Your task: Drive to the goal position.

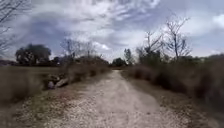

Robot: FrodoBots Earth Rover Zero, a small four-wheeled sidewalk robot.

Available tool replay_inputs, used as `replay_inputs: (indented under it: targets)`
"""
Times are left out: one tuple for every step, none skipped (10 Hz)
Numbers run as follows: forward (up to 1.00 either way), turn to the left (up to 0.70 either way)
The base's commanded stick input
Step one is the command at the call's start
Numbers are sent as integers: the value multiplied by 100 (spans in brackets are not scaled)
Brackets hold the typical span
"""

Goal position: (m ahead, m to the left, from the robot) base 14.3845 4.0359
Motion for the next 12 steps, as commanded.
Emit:
replay_inputs:
  targets:
    - [50,0]
    - [50,0]
    - [50,0]
    - [50,0]
    - [50,0]
    - [50,0]
    - [50,-4]
    - [50,-18]
    - [50,-9]
    - [50,-1]
    - [50,0]
    - [50,0]
